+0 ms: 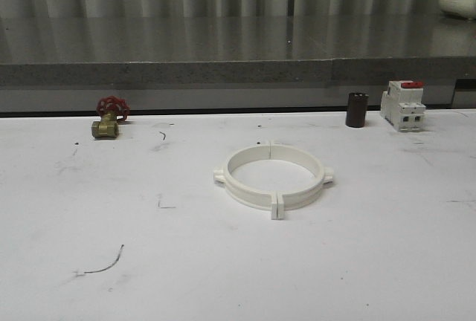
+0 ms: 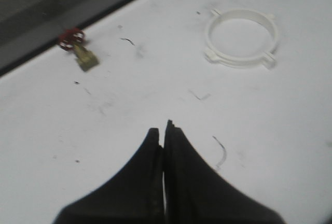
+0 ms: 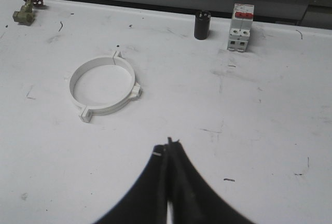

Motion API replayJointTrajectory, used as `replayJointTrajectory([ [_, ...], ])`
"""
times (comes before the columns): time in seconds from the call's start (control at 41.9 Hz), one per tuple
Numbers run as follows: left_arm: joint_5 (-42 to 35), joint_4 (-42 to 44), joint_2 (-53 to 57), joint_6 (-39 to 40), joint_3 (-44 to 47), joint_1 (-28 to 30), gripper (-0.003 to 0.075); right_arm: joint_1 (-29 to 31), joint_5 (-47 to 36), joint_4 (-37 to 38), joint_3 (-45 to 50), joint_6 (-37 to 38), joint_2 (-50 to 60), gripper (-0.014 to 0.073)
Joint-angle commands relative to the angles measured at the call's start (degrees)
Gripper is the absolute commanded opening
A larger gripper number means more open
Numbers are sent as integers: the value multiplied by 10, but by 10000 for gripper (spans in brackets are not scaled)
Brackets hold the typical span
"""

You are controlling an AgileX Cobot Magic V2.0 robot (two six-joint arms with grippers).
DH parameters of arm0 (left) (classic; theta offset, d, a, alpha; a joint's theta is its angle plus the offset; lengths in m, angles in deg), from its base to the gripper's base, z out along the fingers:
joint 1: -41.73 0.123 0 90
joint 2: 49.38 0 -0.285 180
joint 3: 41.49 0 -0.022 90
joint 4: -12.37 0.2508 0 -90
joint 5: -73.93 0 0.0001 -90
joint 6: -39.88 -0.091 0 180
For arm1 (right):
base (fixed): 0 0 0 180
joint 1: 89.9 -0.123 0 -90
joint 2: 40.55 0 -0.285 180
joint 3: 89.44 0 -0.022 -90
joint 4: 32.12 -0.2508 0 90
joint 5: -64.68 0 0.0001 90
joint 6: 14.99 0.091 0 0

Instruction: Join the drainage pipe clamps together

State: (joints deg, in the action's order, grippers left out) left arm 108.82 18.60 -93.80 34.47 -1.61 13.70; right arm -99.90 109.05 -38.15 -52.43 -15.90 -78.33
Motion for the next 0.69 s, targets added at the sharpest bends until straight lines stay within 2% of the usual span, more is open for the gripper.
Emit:
replayJointTrajectory([
  [0.0,-115,15,58,2,36,52,-20,2,-39,-4,-14,-4,-3,-120],
  [0.167,-218,6,182,2,153,155,-20,2,-39,-4,-14,-4,-3,-120],
  [0.358,-296,-82,296,2,274,248,-20,2,-39,-4,-14,-4,-3,-120],
  [0.501,-324,-111,352,2,343,265,-20,2,-39,-4,-14,-4,-3,-120],
  [0.668,-349,-113,376,2,381,265,-20,2,-39,-4,-14,-4,-3,-120],
])
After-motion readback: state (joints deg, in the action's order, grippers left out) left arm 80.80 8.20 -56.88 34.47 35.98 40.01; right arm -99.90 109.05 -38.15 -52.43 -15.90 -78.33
